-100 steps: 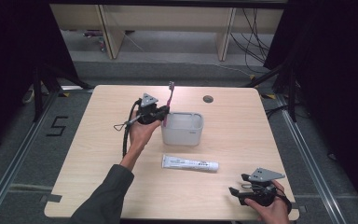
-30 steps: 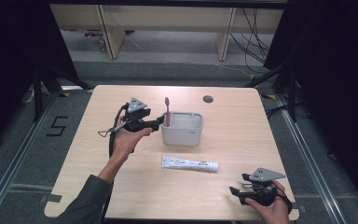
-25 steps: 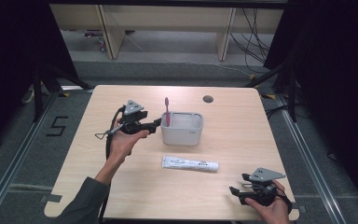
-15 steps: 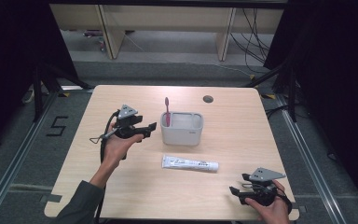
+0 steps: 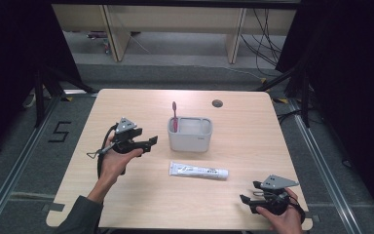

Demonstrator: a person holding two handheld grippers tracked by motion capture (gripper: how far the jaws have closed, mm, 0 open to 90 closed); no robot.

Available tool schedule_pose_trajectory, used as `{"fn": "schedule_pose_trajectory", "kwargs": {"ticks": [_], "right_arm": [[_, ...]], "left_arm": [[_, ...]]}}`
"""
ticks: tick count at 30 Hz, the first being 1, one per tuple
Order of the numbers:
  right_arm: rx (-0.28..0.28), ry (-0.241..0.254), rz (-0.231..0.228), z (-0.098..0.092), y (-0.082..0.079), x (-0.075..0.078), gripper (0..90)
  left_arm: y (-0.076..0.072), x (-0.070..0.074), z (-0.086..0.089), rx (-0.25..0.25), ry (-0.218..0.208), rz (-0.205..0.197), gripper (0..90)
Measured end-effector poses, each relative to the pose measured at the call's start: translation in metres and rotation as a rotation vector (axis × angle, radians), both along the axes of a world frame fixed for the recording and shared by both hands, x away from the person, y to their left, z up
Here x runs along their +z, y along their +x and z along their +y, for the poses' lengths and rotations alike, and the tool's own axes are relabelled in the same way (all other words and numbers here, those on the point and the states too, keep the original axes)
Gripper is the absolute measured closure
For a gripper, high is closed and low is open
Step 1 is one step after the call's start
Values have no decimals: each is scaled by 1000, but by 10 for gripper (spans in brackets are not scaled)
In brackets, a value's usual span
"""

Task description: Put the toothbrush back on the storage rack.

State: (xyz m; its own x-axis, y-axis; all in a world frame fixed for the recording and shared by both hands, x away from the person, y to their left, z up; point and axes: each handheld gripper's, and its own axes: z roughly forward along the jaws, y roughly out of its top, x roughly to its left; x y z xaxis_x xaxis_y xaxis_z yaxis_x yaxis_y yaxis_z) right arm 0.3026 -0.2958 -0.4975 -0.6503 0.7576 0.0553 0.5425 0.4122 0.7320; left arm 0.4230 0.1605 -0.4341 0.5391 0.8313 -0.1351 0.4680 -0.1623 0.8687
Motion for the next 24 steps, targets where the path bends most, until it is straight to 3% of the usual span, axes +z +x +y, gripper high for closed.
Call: {"fn": "schedule_pose_trajectory", "kwargs": {"ticks": [7,11,13,14,19,24], "right_arm": [[-7,9,6,0,0,1,272],[-13,8,12,0,-1,1,272],[-11,7,10,0,-1,1,271],[10,-8,-19,-1,1,1,272],[0,4,7,0,0,1,271],[-2,10,2,-1,0,1,272]], "left_arm": [[-4,-7,3,-6,24,0,278],[-10,-9,3,-37,40,-9,259],[-12,-9,3,-48,36,-12,256],[-13,-8,3,-52,34,-13,256],[-21,-10,4,-59,27,-25,251],[-25,-13,7,-58,27,-24,251]]}}
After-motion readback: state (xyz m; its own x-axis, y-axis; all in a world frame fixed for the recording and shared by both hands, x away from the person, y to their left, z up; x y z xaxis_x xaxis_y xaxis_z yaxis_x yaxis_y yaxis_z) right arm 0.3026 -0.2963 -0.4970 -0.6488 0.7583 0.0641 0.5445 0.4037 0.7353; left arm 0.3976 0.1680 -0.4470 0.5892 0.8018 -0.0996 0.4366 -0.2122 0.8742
